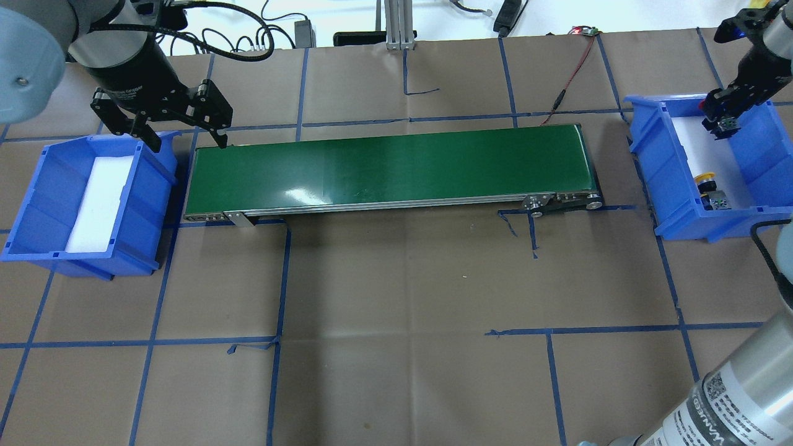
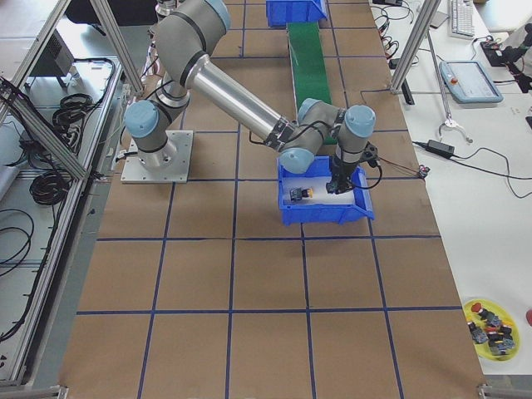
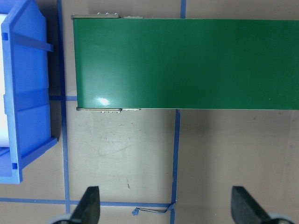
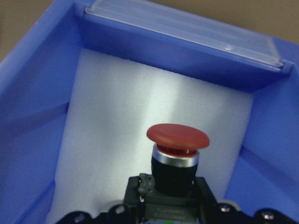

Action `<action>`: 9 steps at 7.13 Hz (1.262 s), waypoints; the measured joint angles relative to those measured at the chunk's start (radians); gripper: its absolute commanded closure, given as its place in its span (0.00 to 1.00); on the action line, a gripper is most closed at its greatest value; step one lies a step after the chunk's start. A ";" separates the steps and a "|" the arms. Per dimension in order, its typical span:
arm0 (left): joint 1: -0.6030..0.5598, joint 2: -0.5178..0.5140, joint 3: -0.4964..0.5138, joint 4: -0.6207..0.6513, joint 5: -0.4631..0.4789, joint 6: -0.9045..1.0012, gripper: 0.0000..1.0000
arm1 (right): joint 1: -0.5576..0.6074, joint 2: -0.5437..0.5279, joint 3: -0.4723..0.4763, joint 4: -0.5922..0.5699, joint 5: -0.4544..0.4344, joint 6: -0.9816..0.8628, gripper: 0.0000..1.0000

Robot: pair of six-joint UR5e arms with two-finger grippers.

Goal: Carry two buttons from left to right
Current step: 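Lower the red button onto the foam and open the right gripper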

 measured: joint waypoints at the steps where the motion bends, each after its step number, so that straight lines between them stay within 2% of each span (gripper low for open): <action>1: 0.000 0.000 0.000 0.000 0.000 0.000 0.00 | -0.001 0.010 0.015 -0.018 0.000 0.002 0.97; 2: 0.000 0.000 0.000 0.000 0.000 0.000 0.00 | -0.002 0.024 0.021 -0.025 0.001 0.004 0.96; 3: 0.000 0.000 0.000 0.000 0.000 0.000 0.00 | -0.002 0.037 0.024 -0.027 0.001 0.005 0.83; 4: 0.000 0.000 0.000 0.000 0.000 0.000 0.00 | -0.002 0.046 0.024 -0.027 0.000 0.006 0.26; 5: 0.000 0.000 0.000 0.000 0.000 0.000 0.00 | -0.001 0.047 0.025 -0.027 0.000 0.006 0.01; 9: 0.000 0.000 0.000 0.000 0.000 0.000 0.00 | -0.001 0.016 0.024 0.005 0.001 0.026 0.01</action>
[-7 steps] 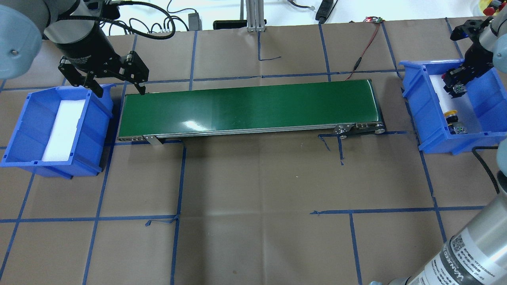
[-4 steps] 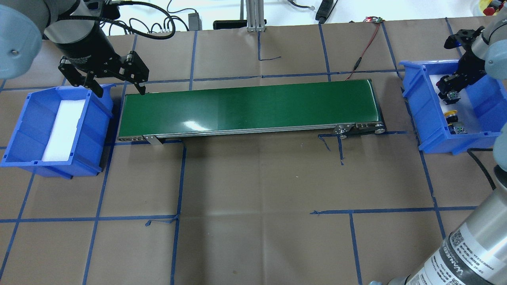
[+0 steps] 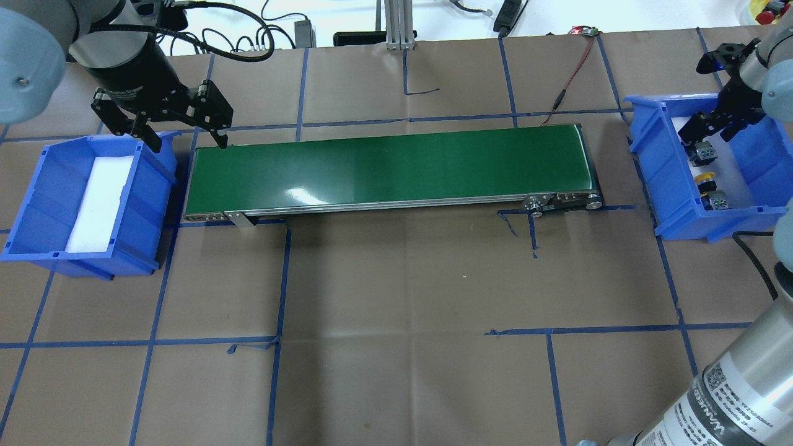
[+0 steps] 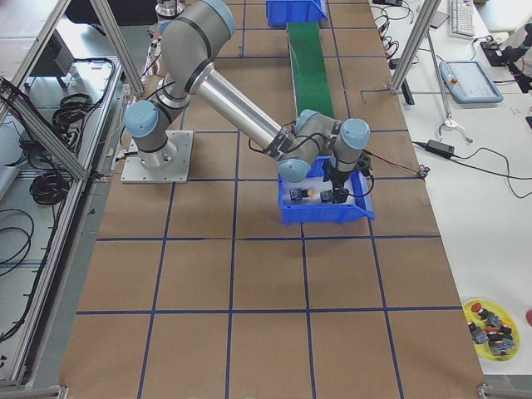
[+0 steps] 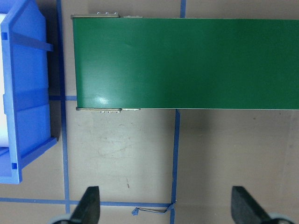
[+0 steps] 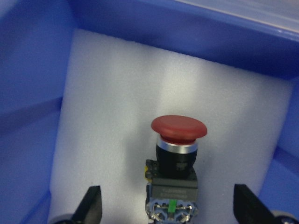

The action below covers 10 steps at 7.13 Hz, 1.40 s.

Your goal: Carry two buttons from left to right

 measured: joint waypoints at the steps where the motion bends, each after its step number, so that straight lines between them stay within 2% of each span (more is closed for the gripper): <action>1: 0.000 0.000 0.000 0.000 0.000 0.000 0.00 | 0.000 -0.034 -0.003 0.039 -0.002 0.002 0.01; 3: 0.000 0.001 0.000 0.000 0.000 0.000 0.00 | 0.002 -0.149 -0.009 0.134 -0.004 0.039 0.00; 5: 0.000 0.001 0.000 0.000 0.000 0.000 0.00 | 0.014 -0.293 -0.011 0.233 -0.004 0.178 0.00; 8: 0.000 0.000 0.000 0.000 0.000 0.000 0.00 | 0.198 -0.479 0.003 0.373 0.001 0.511 0.00; 10: -0.001 -0.001 0.000 0.000 0.000 0.000 0.00 | 0.310 -0.547 0.016 0.432 0.006 0.684 0.01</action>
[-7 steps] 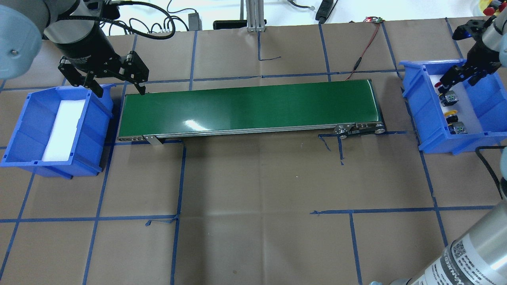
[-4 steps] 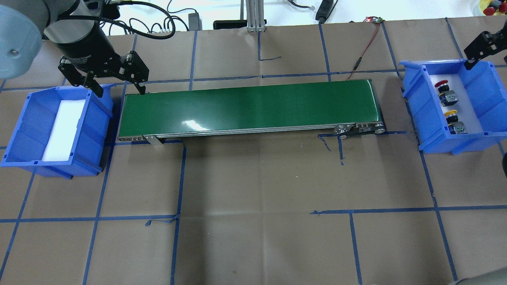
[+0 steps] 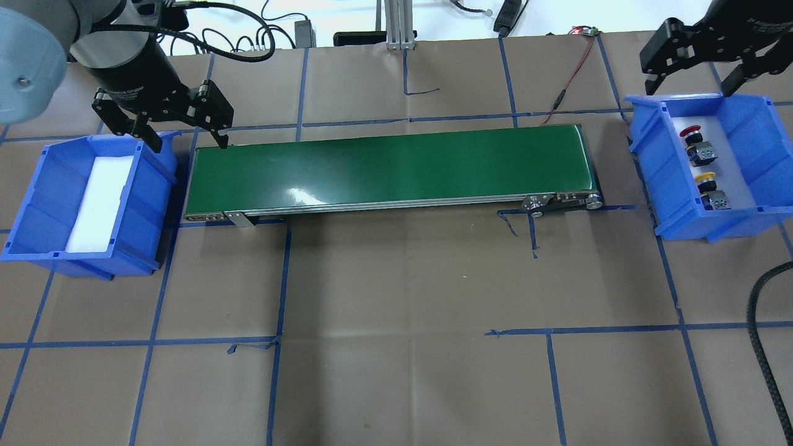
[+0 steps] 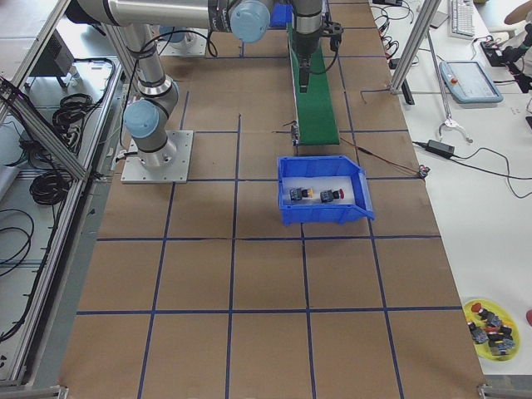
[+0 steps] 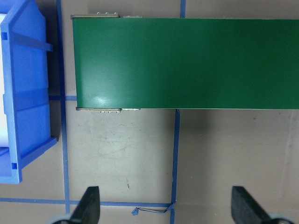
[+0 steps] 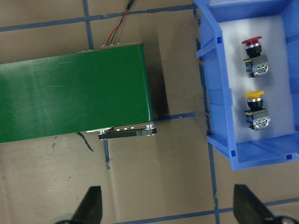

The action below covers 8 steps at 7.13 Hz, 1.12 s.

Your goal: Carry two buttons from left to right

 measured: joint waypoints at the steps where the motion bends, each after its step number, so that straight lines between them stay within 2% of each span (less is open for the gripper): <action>1: 0.000 0.000 0.000 0.000 0.000 0.000 0.00 | 0.034 -0.020 0.016 0.008 0.001 0.052 0.01; 5: 0.000 0.000 0.000 0.000 0.000 0.000 0.00 | 0.181 -0.089 0.151 -0.024 0.005 0.235 0.01; 8: 0.000 -0.001 0.000 0.000 0.000 0.000 0.00 | 0.214 -0.092 0.172 -0.058 0.007 0.247 0.01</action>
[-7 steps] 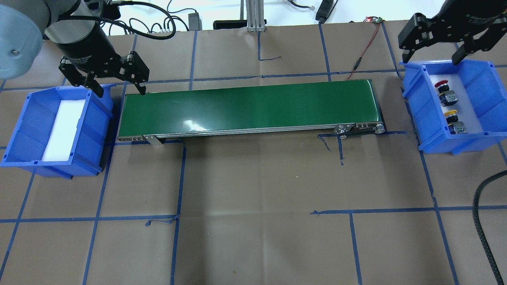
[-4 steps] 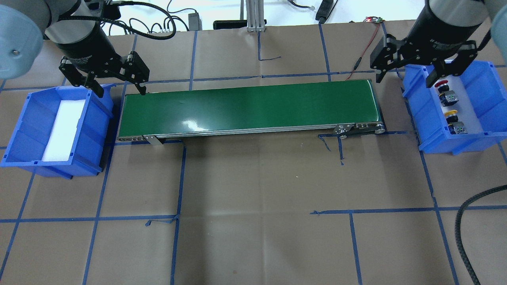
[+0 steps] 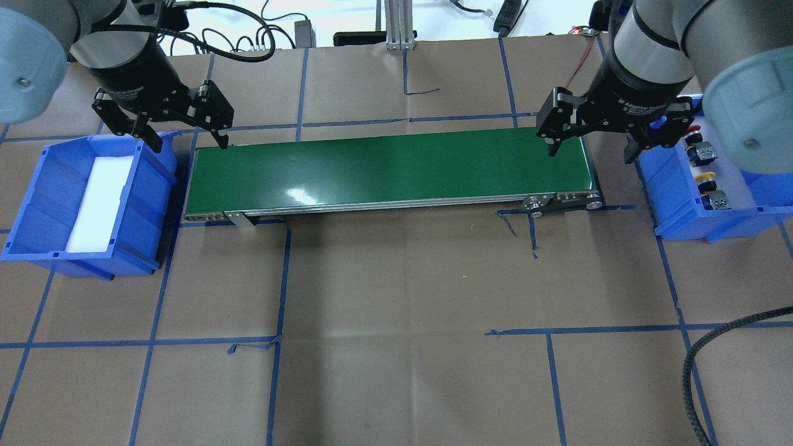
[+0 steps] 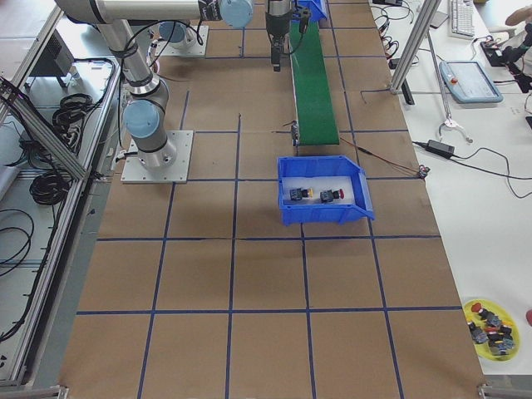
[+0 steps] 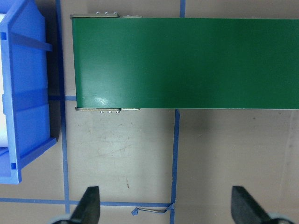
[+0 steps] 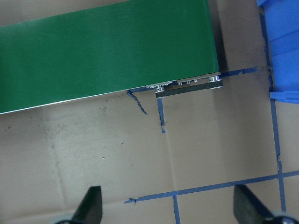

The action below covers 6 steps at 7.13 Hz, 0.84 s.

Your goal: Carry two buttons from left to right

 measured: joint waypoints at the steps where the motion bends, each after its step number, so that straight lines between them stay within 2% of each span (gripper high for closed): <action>1: 0.000 0.000 0.001 0.000 0.000 0.000 0.00 | 0.009 0.003 0.000 -0.002 0.000 0.001 0.01; 6: 0.000 0.000 0.002 0.000 0.000 0.000 0.00 | 0.022 0.028 -0.002 -0.025 -0.002 -0.015 0.00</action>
